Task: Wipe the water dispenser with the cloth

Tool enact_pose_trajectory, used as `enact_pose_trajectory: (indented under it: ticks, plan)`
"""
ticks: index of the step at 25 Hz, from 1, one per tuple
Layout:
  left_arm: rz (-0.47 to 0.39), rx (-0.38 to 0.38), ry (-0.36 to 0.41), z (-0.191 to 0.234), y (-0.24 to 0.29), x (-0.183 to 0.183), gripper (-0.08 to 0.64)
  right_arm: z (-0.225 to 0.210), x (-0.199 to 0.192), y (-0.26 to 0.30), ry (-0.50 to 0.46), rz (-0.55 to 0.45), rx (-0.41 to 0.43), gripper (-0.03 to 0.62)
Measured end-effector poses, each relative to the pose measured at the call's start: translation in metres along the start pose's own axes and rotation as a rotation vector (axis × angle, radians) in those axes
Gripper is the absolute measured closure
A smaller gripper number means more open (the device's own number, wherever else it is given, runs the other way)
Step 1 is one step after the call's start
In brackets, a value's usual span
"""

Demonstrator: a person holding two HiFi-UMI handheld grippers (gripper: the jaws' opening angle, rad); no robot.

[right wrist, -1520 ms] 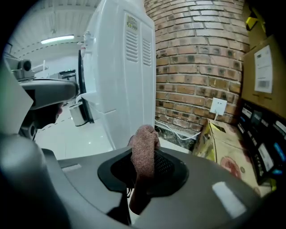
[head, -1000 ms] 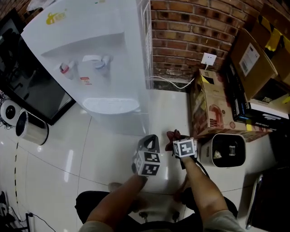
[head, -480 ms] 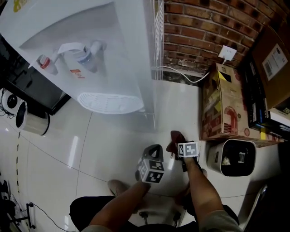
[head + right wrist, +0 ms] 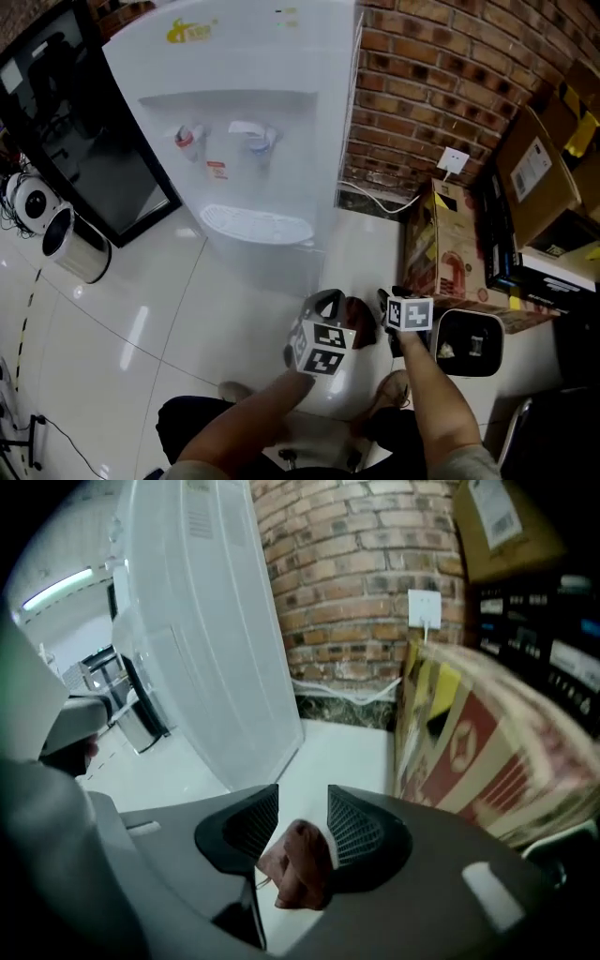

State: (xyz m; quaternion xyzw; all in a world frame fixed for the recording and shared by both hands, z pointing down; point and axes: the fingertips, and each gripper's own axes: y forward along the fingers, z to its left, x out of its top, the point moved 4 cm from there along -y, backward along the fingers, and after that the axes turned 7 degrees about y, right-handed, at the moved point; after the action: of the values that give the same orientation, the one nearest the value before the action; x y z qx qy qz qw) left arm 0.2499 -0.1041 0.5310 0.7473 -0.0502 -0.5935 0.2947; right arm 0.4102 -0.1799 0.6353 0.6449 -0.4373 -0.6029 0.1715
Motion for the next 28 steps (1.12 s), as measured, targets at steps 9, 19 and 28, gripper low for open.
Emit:
enact_pose_trajectory:
  ticks: [9,19,28]
  plan:
    - [-0.221,0.012,0.029,0.027,-0.127,0.119,0.560,0.065,0.092,-0.223,-0.077,-0.473,0.043,0.577]
    - [-0.414,0.067,-0.033,0.017,-0.221,0.135,0.560,0.128,0.064,-0.361,-0.092,-0.830,0.015,0.578]
    - [-0.431,0.088,-0.023,0.003,-0.234,0.127,0.560,0.107,0.041,-0.370,-0.072,-0.785,0.005,0.581]
